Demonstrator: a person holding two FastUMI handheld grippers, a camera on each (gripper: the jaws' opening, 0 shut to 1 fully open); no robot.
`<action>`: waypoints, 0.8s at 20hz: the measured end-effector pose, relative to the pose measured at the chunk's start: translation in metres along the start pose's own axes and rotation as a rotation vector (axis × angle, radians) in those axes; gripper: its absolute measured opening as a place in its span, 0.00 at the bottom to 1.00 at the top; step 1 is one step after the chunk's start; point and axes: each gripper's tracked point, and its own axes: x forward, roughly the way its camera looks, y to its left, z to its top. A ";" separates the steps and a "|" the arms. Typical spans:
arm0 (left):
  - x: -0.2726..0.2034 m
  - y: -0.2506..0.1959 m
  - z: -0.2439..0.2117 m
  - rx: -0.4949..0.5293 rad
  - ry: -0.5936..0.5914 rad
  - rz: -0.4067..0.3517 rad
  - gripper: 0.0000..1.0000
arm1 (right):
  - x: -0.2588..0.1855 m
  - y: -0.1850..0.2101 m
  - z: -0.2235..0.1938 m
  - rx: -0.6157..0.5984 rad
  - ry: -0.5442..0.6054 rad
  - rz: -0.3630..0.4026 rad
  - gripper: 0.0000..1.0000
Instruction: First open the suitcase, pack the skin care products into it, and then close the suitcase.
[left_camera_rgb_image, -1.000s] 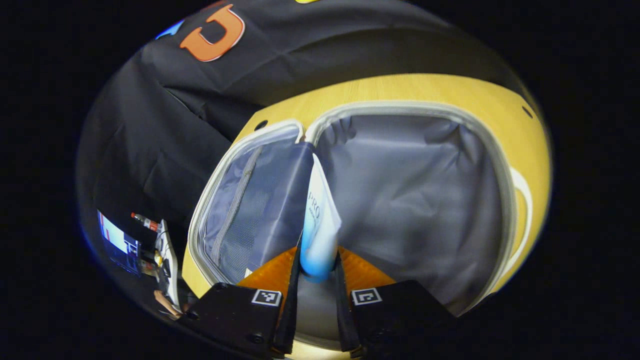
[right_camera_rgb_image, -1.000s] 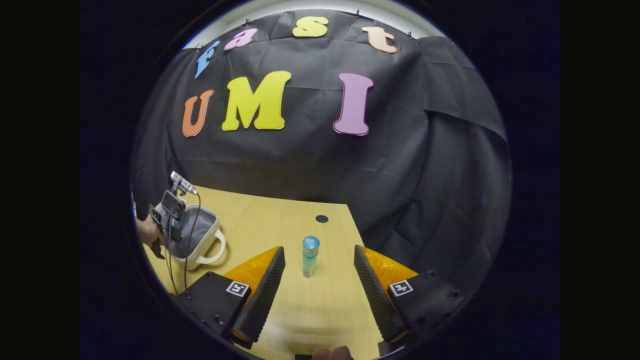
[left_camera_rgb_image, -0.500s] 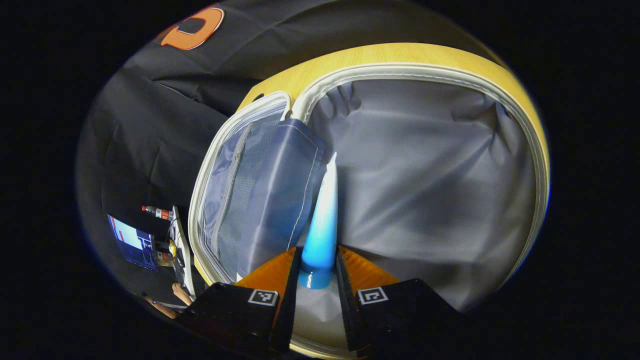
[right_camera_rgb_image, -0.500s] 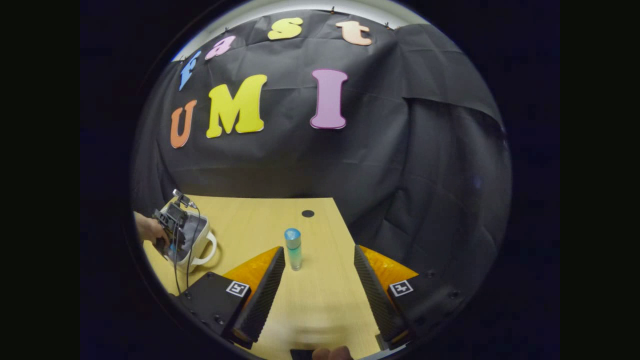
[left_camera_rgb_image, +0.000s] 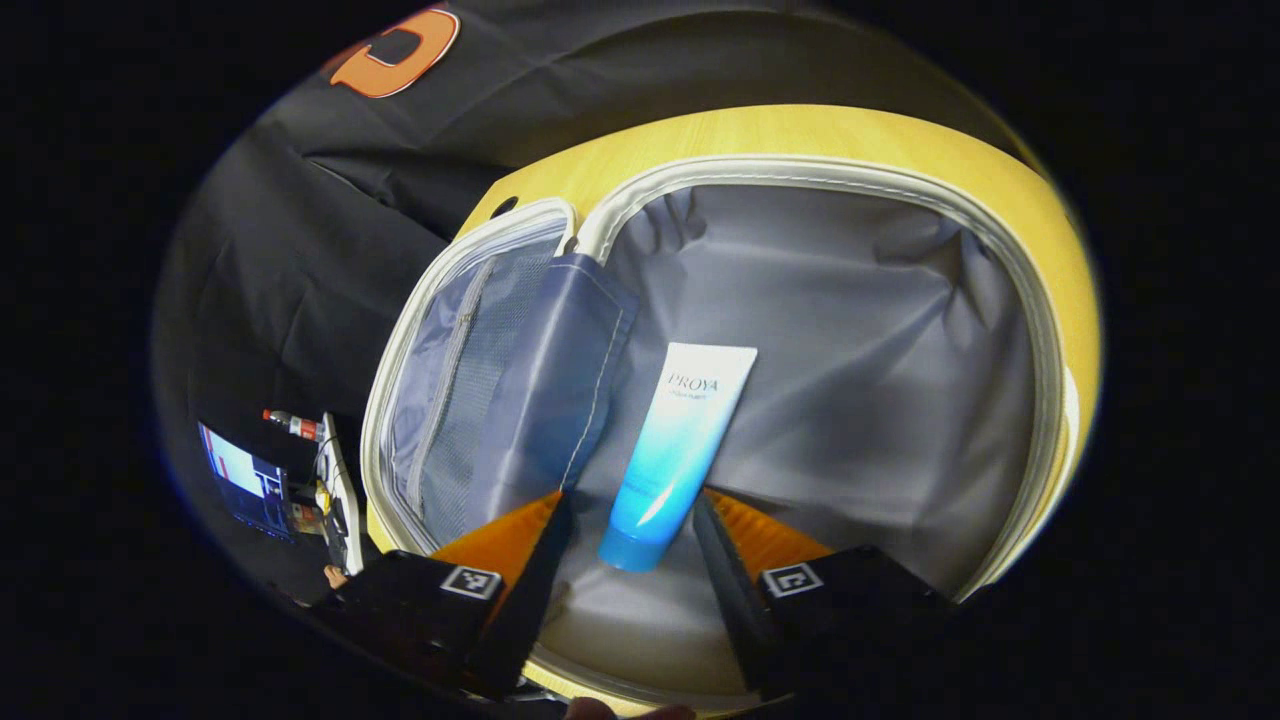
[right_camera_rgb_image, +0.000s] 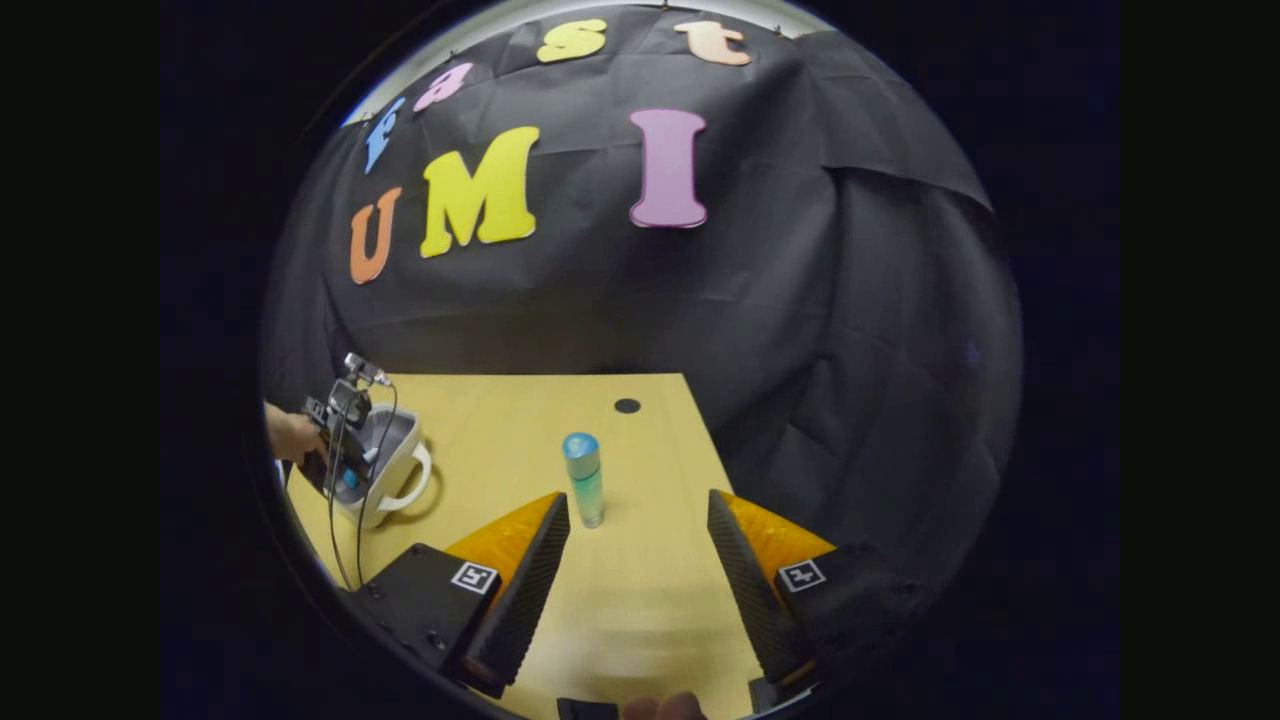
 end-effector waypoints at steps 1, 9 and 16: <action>-0.008 -0.007 0.000 -0.015 -0.019 -0.041 0.90 | 0.013 0.010 -0.007 -0.005 0.016 0.034 0.83; -0.127 -0.013 0.000 -0.137 -0.333 -0.291 0.99 | 0.112 0.027 -0.045 0.015 0.112 0.078 0.83; -0.212 0.015 -0.007 -0.232 -0.617 -0.360 0.99 | 0.165 0.034 -0.047 0.034 0.128 0.082 0.80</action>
